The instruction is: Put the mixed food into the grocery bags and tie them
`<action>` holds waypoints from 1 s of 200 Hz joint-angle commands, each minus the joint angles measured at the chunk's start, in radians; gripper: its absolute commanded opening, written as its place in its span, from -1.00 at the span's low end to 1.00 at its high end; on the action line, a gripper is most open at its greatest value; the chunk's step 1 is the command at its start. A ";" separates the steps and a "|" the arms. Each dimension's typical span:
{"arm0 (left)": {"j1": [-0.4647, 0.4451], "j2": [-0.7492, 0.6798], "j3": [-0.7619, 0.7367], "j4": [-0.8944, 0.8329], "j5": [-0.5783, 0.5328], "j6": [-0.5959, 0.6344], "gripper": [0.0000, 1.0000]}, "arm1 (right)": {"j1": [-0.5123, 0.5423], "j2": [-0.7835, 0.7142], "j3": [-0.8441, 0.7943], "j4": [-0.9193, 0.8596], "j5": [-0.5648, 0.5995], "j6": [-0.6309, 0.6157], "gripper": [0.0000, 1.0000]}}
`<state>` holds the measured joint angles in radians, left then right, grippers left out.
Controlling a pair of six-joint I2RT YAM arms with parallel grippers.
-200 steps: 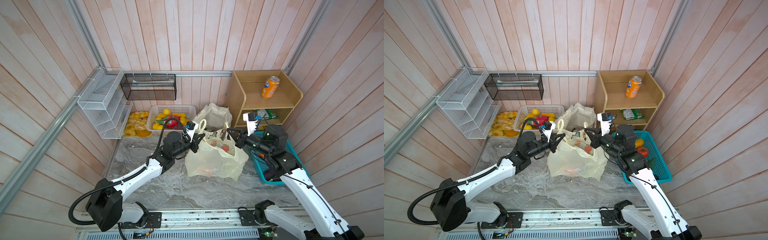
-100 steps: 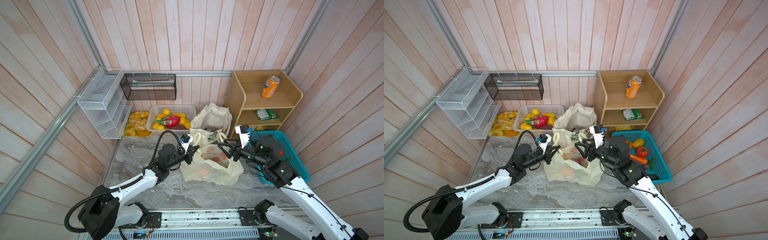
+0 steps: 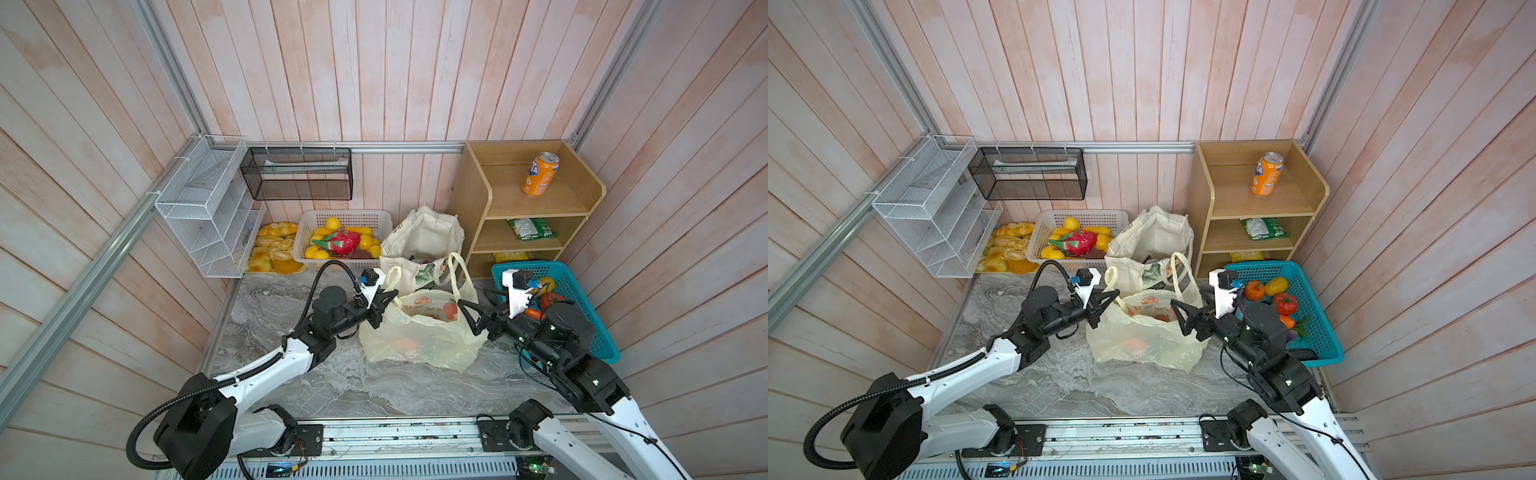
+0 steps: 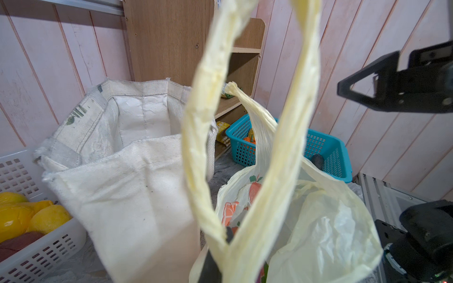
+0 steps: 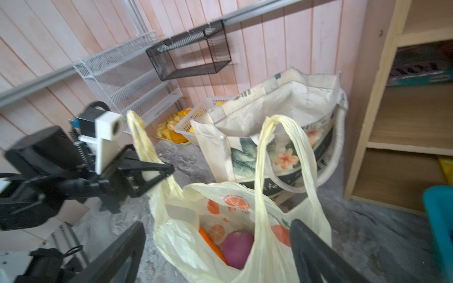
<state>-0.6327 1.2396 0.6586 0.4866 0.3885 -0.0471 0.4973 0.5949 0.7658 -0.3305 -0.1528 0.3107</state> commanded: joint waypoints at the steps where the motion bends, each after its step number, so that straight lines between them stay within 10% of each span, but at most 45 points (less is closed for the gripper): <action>1: 0.007 0.009 0.003 0.003 0.030 0.018 -1.00 | -0.049 0.022 -0.043 -0.001 0.036 -0.009 0.96; 95: 0.008 0.021 0.010 0.000 0.051 0.019 -1.00 | -0.220 0.203 -0.034 0.102 -0.235 -0.064 0.96; 200: 0.011 0.054 0.029 0.009 0.066 0.008 -1.00 | -0.120 0.250 -0.040 0.097 -0.064 -0.091 0.96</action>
<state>-0.6266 1.2846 0.6601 0.4866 0.4377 -0.0452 0.3397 0.8326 0.7151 -0.2459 -0.2745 0.2466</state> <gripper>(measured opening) 0.055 0.980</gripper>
